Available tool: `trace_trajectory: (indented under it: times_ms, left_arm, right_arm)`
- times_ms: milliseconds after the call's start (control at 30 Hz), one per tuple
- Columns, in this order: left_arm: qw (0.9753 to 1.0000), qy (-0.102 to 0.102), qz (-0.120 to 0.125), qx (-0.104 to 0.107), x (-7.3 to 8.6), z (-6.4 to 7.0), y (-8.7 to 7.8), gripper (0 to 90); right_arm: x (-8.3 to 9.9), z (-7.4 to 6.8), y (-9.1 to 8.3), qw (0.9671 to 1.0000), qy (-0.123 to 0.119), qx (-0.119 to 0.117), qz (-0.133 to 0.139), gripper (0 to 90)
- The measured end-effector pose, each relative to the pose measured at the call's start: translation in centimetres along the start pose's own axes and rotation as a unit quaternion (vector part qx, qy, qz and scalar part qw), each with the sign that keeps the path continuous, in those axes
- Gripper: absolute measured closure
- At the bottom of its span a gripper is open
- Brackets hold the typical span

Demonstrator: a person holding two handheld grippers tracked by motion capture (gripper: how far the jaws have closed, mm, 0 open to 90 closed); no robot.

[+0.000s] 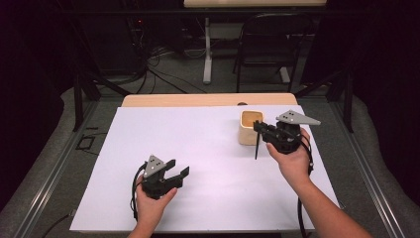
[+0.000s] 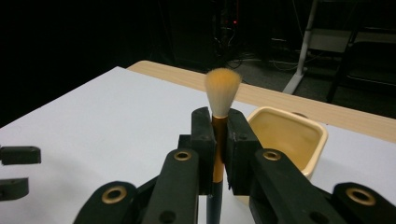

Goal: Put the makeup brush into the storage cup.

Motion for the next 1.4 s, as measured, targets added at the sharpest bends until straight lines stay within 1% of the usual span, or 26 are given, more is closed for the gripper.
trace_trajectory:
  times_ms: [133,167,267,367,567,700,933,1233,1400]
  left_arm:
    - [1.0,0.001,-0.002,-0.002,0.0,0.0,0.0,39.7]
    - [1.0,0.0,-0.002,-0.002,0.0,0.0,0.0,39.7]
    - [1.0,-0.001,0.001,-0.001,0.0,0.0,0.0,39.7]
    - [1.0,-0.001,0.001,0.0,0.0,0.0,0.0,39.7]
    - [1.0,0.0,0.001,0.0,0.0,0.0,-0.1,39.7]
    - [1.0,-0.001,-0.001,-0.002,0.0,-0.1,-0.1,39.7]
    - [1.0,-0.002,0.001,-0.005,0.0,-0.1,-0.2,39.7]
    - [1.0,-0.002,0.0,-0.005,0.0,-0.1,-0.2,39.7]
    - [1.0,-0.002,0.0,-0.005,0.0,-0.1,-0.2,39.7]
  right_arm:
    - [-0.9,0.7,0.3,0.9999,-0.006,0.011,-0.004,84.0]
    - [-1.1,0.8,0.5,0.9999,-0.005,0.011,0.0,83.9]
    - [-1.7,1.1,0.8,0.9998,-0.011,0.018,-0.004,83.9]
    - [-2.2,1.2,1.2,0.9998,-0.006,0.016,-0.004,83.9]
    - [-3.1,1.1,1.9,0.9998,-0.006,0.017,-0.007,83.9]
    - [-3.8,1.1,2.3,0.9997,-0.011,0.019,-0.008,83.9]
    - [-4.9,1.4,2.8,0.9996,-0.005,0.025,-0.009,83.9]
    - [-6.2,2.1,3.6,0.9992,-0.003,0.038,-0.009,83.9]
    - [-6.7,2.2,3.9,0.9992,-0.003,0.04,-0.005,83.9]
Point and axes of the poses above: each handheld gripper's, and its own axes: y roughly forward along the jaws, x roughly out of its underside, z roughly to its right, the point moved 4 cm from there along y, roughly forward along the jaws
